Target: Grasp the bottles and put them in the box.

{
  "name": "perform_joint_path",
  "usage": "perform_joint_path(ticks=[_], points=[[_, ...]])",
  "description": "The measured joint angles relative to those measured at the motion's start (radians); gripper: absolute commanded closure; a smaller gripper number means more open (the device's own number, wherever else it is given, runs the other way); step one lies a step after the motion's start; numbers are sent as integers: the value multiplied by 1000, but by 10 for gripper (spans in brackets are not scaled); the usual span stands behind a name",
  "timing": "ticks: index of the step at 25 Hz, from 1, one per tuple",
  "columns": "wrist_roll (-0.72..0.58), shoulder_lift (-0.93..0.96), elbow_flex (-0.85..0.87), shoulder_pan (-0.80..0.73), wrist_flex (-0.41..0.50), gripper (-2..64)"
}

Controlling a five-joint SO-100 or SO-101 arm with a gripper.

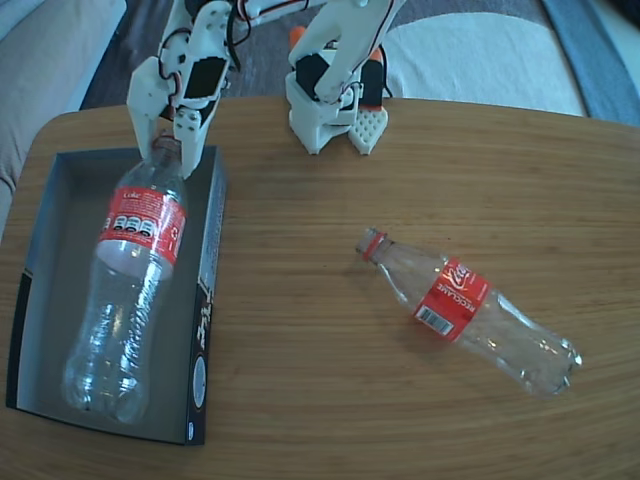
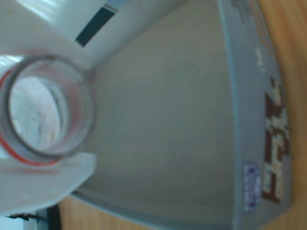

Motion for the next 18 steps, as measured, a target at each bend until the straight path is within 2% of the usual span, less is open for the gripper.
perform_joint_path(ticks=[15,18], points=[[0,0,31,-6,0,533],[0,-25,40,-6,-31,533]])
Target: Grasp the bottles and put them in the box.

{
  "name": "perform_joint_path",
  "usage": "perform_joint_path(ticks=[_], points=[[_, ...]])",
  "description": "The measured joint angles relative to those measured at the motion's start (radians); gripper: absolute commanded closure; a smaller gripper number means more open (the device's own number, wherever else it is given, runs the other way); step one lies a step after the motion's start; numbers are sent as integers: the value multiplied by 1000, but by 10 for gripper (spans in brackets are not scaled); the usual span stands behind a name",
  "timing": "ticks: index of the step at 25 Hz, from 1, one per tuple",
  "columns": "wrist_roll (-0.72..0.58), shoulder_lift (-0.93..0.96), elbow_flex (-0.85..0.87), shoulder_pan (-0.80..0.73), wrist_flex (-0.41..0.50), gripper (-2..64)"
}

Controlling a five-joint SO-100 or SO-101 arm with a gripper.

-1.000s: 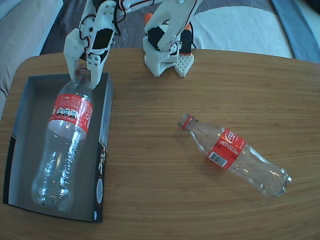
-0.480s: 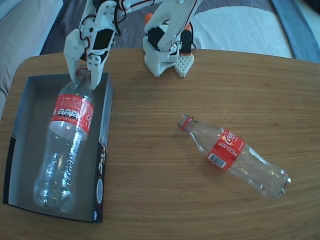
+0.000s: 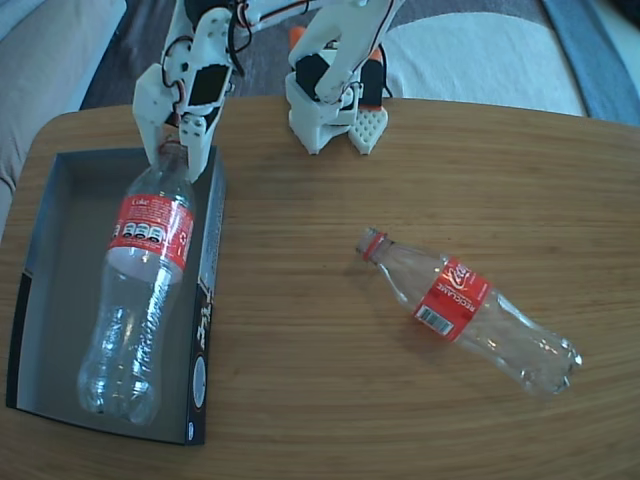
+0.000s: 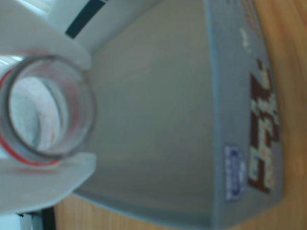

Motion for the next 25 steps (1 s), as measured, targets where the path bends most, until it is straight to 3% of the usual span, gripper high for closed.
perform_joint_path(ticks=[10,25], points=[[0,-83,0,0,-109,533],[0,-91,9,15,-140,530]])
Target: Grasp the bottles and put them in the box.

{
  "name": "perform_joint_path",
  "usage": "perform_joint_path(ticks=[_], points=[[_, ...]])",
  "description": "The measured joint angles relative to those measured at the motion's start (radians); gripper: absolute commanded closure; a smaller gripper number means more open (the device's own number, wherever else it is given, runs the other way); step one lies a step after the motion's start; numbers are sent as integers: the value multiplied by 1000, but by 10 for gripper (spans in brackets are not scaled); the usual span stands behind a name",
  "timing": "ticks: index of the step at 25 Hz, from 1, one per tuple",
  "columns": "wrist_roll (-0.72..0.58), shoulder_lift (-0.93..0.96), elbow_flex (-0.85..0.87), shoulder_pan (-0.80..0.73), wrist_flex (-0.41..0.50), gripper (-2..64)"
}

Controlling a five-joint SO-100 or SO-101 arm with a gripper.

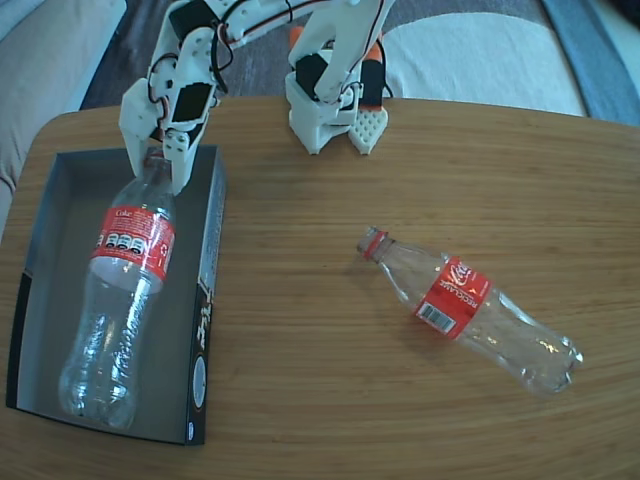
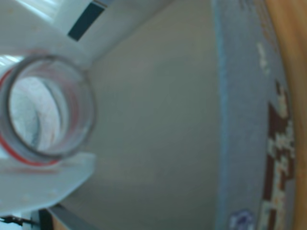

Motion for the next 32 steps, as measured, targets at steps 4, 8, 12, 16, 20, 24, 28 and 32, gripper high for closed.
perform_joint_path(ticks=[4,8,12,16,20,24,28,32], points=[[-38,0,0,-2,0,534],[-66,0,0,-6,0,534],[-98,0,0,-6,0,534],[-135,0,0,9,0,534],[-164,0,0,14,0,534],[-167,0,0,9,0,534],[-195,0,0,9,0,534],[-230,0,0,9,0,534]])
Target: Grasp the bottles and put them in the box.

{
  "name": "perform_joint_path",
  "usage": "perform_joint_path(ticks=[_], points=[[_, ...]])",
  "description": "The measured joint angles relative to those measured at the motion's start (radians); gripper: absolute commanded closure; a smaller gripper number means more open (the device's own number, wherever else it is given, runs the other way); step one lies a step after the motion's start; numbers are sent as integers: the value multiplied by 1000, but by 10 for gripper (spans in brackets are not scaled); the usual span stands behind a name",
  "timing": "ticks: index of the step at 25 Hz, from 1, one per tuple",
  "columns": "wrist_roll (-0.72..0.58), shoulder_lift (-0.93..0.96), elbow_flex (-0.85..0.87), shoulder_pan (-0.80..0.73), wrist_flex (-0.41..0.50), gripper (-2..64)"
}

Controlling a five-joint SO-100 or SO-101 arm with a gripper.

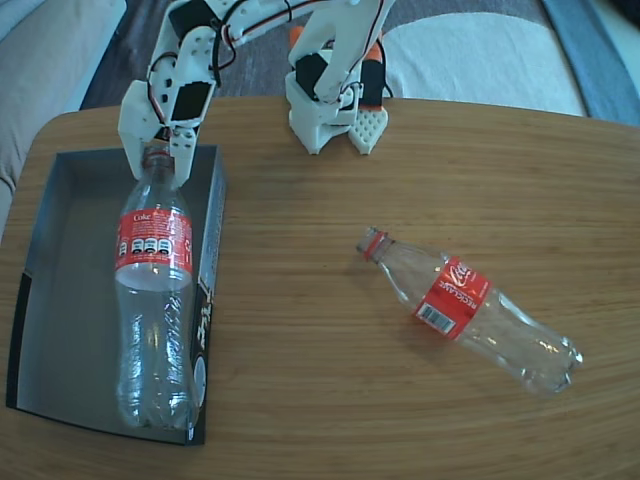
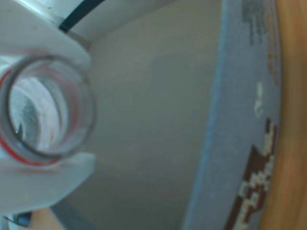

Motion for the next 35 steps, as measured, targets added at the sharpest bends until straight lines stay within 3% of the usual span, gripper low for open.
perform_joint_path(ticks=[10,35], points=[[-12,0,0,5,0,534],[160,0,25,2,-2,534]])
